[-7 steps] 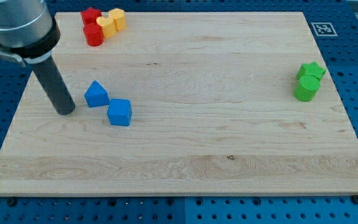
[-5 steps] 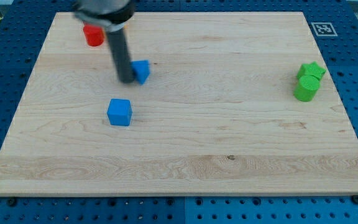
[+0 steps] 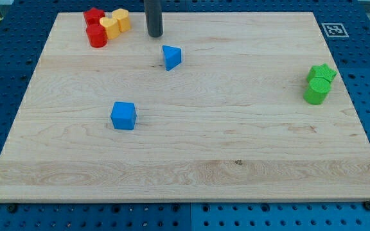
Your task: Push the blue triangle towards top center
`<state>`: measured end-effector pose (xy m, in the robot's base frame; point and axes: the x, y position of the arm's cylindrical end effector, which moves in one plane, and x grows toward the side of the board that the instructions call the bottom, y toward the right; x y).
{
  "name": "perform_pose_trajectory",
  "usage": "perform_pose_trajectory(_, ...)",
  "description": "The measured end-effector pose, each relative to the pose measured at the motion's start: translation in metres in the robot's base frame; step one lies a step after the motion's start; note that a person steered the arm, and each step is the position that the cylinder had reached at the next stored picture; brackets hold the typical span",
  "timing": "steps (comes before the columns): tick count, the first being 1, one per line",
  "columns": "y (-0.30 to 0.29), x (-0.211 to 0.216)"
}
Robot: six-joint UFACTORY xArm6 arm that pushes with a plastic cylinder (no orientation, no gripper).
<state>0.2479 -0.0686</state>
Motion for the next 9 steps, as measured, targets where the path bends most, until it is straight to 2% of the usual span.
perform_pose_trajectory(1, -0.004, 0.035)
perform_pose_trajectory(2, -0.032, 0.094)
perform_pose_trajectory(3, -0.052, 0.133)
perform_pose_trajectory(4, 0.0, 0.14)
perform_pose_trajectory(5, 0.053, 0.094)
perform_pose_trajectory(6, 0.057, 0.039)
perform_pose_trajectory(7, 0.057, 0.051)
perform_pose_trajectory(8, 0.084, 0.092)
perform_pose_trajectory(9, 0.133, 0.055)
